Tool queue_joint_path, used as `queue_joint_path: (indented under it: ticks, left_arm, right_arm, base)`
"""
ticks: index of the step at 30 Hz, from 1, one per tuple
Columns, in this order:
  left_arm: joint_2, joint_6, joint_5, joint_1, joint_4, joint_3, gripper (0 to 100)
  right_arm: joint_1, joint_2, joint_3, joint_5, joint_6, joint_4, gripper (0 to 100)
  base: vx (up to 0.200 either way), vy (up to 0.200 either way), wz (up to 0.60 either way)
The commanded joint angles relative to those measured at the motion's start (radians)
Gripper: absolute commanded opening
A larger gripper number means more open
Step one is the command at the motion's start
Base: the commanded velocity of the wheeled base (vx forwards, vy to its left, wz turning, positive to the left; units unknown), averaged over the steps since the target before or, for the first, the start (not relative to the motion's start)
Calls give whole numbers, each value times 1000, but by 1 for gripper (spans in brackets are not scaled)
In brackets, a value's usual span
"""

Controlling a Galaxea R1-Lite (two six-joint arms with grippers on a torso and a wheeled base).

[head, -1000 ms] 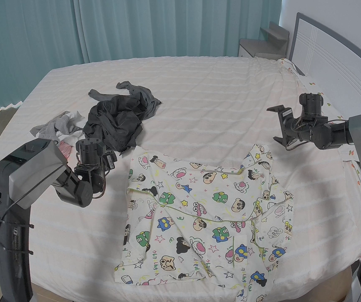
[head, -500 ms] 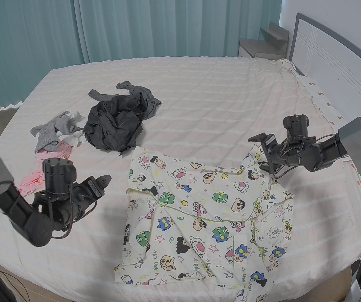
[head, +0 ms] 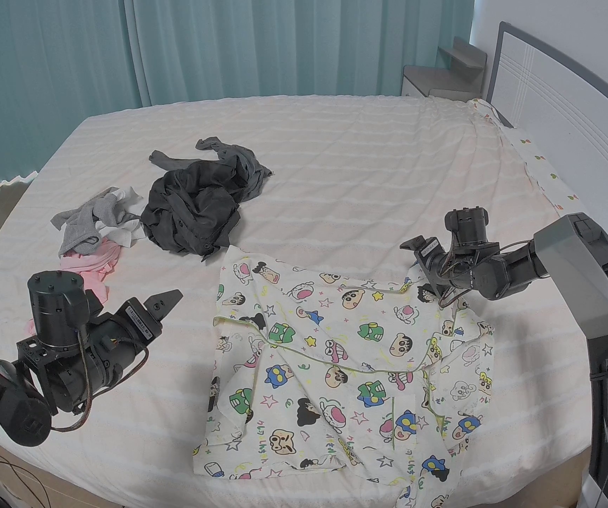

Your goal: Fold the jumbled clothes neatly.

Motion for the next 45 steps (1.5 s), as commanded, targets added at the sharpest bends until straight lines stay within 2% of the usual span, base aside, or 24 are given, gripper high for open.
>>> queue_joint_path:
  ticks: [1,4,14,22,26,29,33,38,40,42,45]
  left_arm:
    - [-11,0,1,-2,-1,2,100]
    - [-9,0,1,-2,-1,2,100]
    - [-6,-3,0,6,-2,12,100]
    - [18,-5,0,6,-27,12,100]
    - [29,-3,1,8,-44,15,100]
    - [29,-3,1,6,-44,15,100]
    - [23,-2,3,6,-44,15,100]
    - [20,0,4,4,-44,14,100]
    - [20,0,6,4,-44,15,100]
    - [18,0,6,4,-44,15,100]
    - [18,0,6,4,-44,15,100]
  right_arm:
    - [-12,67,-76,-23,-2,-9,100]
    - [-10,97,-121,-23,-4,-11,100]
    - [10,213,-421,-38,9,-26,100]
    - [-1,204,-421,-46,27,-18,100]
    - [-25,175,-421,-89,3,-1,100]
    - [-32,123,-421,-92,-11,28,100]
    - [-24,-6,-277,-66,-131,54,100]
    - [18,-17,-202,-52,-247,127,100]
    - [42,-11,-150,-58,-356,132,100]
    - [59,-15,-136,-61,-361,95,100]
    - [73,-17,-127,-66,-332,-46,100]
  base:
    - [0,0,0]
    - [0,0,0]
    - [0,0,0]
    - [0,0,0]
    - [0,0,0]
    - [0,0,0]
    - [0,0,0]
    - [0,0,0]
    - [0,0,0]
    - [0,0,0]
    - [0,0,0]
